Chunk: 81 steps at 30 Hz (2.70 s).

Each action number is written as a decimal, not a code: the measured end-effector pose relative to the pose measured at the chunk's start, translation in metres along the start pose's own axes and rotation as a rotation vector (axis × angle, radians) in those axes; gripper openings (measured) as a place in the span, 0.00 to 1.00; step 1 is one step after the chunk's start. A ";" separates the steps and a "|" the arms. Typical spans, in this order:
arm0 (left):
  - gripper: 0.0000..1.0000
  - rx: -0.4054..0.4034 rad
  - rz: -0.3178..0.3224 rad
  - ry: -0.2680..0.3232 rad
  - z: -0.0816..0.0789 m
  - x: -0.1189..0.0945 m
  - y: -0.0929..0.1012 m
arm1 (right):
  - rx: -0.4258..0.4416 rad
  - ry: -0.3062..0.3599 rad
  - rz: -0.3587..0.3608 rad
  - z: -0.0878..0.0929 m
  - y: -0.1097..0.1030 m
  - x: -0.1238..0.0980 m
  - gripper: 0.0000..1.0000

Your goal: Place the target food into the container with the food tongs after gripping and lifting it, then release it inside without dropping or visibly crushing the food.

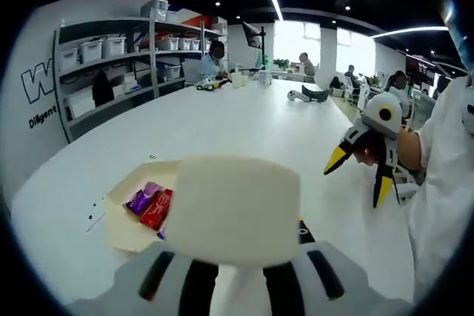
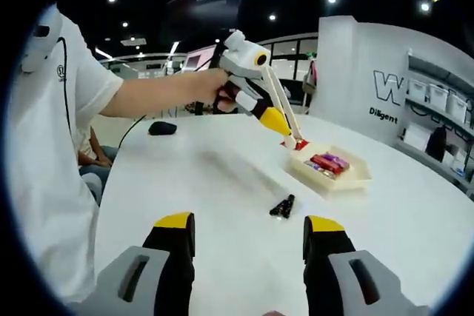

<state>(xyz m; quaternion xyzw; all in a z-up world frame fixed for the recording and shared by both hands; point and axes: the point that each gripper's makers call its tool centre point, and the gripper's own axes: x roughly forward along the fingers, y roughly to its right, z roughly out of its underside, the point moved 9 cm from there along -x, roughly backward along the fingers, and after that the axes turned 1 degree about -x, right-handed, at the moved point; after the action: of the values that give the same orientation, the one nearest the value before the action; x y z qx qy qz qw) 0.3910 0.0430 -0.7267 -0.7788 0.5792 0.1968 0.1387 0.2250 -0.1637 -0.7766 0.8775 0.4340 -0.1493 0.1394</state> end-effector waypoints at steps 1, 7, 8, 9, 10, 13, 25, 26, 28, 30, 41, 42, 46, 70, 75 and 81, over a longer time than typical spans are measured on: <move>0.18 0.003 0.001 -0.003 -0.002 0.001 -0.002 | -0.001 -0.002 0.002 0.000 0.000 -0.001 0.56; 0.18 0.007 -0.002 -0.014 -0.008 0.005 -0.015 | -0.005 -0.006 0.003 -0.001 0.000 -0.004 0.55; 0.18 0.005 -0.004 -0.019 -0.008 0.006 -0.017 | -0.005 -0.006 0.003 -0.001 0.001 -0.004 0.55; 0.18 0.006 -0.009 -0.024 -0.007 0.008 -0.020 | -0.006 -0.007 0.003 -0.001 0.001 -0.005 0.55; 0.18 0.003 -0.008 -0.028 -0.007 0.009 -0.022 | -0.006 -0.006 0.002 -0.001 0.001 -0.005 0.55; 0.18 -0.004 -0.010 -0.035 -0.005 0.012 -0.027 | -0.007 -0.003 0.000 -0.001 0.001 -0.006 0.55; 0.19 -0.026 -0.004 -0.084 0.007 0.032 -0.049 | 0.003 -0.007 0.005 0.004 0.003 -0.007 0.55; 0.19 -0.030 -0.005 -0.086 0.008 0.034 -0.051 | 0.004 -0.008 0.006 0.004 0.003 -0.007 0.55; 0.19 -0.035 0.003 -0.091 0.009 0.037 -0.053 | 0.008 -0.007 0.007 0.005 0.004 -0.007 0.55; 0.19 -0.035 0.006 -0.099 0.010 0.040 -0.055 | 0.009 -0.010 0.007 0.006 0.004 -0.007 0.55; 0.19 -0.041 0.023 -0.144 0.018 0.052 -0.065 | 0.016 -0.013 0.005 0.008 0.006 -0.005 0.54; 0.19 -0.040 0.025 -0.148 0.018 0.053 -0.066 | 0.018 -0.014 0.005 0.009 0.006 -0.004 0.54; 0.19 -0.035 0.035 -0.170 0.021 0.057 -0.067 | 0.019 -0.016 0.003 0.010 0.006 -0.003 0.54; 0.19 -0.021 0.066 -0.208 0.027 0.066 -0.073 | 0.023 -0.024 0.010 0.013 0.008 -0.003 0.54; 0.19 -0.015 0.066 -0.205 0.026 0.068 -0.071 | 0.023 -0.024 0.010 0.013 0.008 -0.003 0.54; 0.21 -0.021 0.062 -0.197 0.026 0.066 -0.072 | 0.024 -0.026 0.012 0.013 0.008 -0.004 0.54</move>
<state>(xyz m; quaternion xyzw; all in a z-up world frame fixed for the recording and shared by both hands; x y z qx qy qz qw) 0.4730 0.0194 -0.7811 -0.7388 0.5846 0.2824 0.1807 0.2270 -0.1762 -0.7863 0.8798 0.4249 -0.1649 0.1352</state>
